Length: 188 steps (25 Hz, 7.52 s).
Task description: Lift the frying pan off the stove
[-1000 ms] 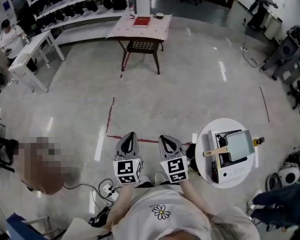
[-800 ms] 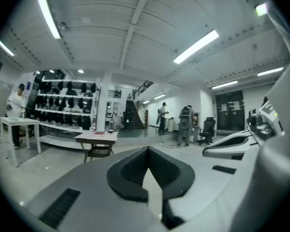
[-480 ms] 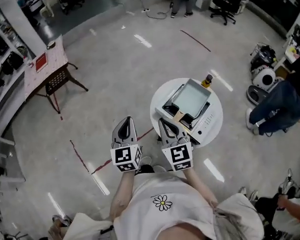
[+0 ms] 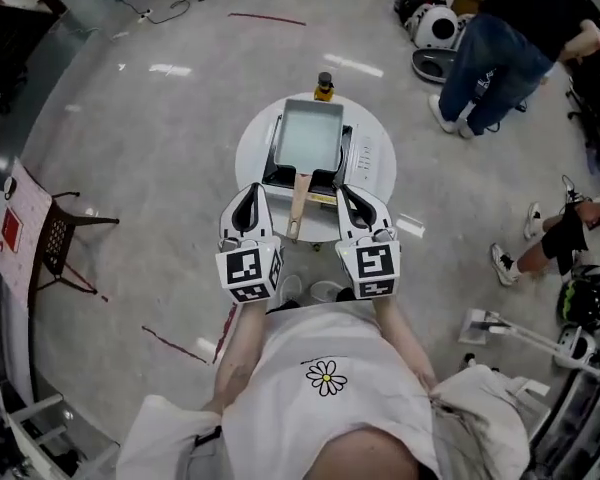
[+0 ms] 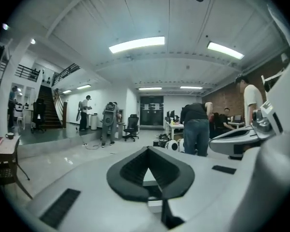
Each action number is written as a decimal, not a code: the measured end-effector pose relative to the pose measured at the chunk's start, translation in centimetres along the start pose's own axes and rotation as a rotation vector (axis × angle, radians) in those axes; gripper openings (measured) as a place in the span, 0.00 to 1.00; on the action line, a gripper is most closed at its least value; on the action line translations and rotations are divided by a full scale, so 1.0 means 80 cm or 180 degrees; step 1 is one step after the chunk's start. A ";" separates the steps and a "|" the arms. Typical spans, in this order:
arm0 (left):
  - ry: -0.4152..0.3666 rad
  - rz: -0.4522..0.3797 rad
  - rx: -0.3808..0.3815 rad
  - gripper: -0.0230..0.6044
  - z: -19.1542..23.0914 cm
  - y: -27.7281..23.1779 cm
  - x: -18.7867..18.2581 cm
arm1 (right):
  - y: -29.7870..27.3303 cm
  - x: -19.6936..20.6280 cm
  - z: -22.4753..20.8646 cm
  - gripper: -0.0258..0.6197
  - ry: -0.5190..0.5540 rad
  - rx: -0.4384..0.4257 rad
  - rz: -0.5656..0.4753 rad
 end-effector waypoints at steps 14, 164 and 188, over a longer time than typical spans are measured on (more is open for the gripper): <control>-0.0237 0.0159 0.0602 0.03 -0.024 -0.032 0.017 | 0.013 0.034 -0.005 0.04 -0.0212 0.0571 0.0214; 0.1241 0.0736 0.3486 0.07 -0.083 -0.056 -0.067 | 0.041 -0.063 -0.011 0.04 0.0149 0.0457 -0.0408; 0.0240 -0.0406 0.3441 0.07 -0.127 0.066 -0.106 | 0.095 -0.096 -0.022 0.04 0.0106 0.0746 -0.0707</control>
Point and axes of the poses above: the fingertips, and each gripper's own axes: y backward along the fingers, z to its left, x out of its underside, the point moved 5 cm from there along y, backward along the fingers, and after that the axes turned 11 degrees about z, right-handed, at the moved point
